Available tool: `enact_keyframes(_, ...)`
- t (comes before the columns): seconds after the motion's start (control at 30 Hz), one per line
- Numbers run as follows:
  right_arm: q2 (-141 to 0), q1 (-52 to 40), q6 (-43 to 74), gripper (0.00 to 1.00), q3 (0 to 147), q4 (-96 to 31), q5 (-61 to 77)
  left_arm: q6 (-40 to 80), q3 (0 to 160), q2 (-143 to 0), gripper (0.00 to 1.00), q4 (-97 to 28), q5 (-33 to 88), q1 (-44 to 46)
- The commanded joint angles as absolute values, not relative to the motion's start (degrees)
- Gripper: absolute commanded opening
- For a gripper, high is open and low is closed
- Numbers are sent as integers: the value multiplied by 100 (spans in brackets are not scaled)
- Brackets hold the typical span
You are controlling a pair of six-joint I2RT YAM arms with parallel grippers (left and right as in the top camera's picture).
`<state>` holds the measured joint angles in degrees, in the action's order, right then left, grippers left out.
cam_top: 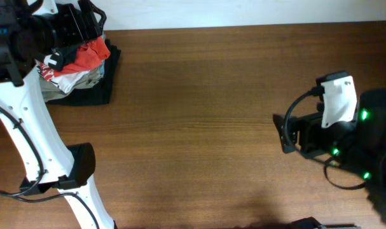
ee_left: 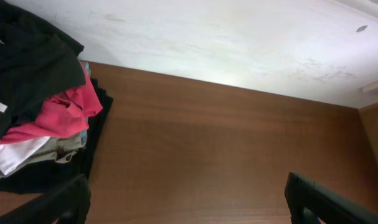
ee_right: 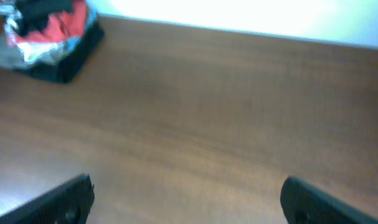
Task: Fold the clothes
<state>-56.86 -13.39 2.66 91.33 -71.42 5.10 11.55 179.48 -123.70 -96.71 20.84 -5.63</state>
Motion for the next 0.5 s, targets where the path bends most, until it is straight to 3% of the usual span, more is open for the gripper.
enact_keyframes(0.0, -4416, -1168, 82, 99, 7341, -6090, 416, 1103, 17967, -12298, 99, -9668, 2141, -563)
enact_keyframes(0.3, -1706, -84, 82, 99, 2615, -2711, 1203, 1103, 17967, -12298, 99, -9668, 2141, -563)
enact_keyframes(0.47, -714, 148, -73, 99, 1260, -1555, 1509, 1103, 17967, -12298, 99, -9668, 2141, -563)
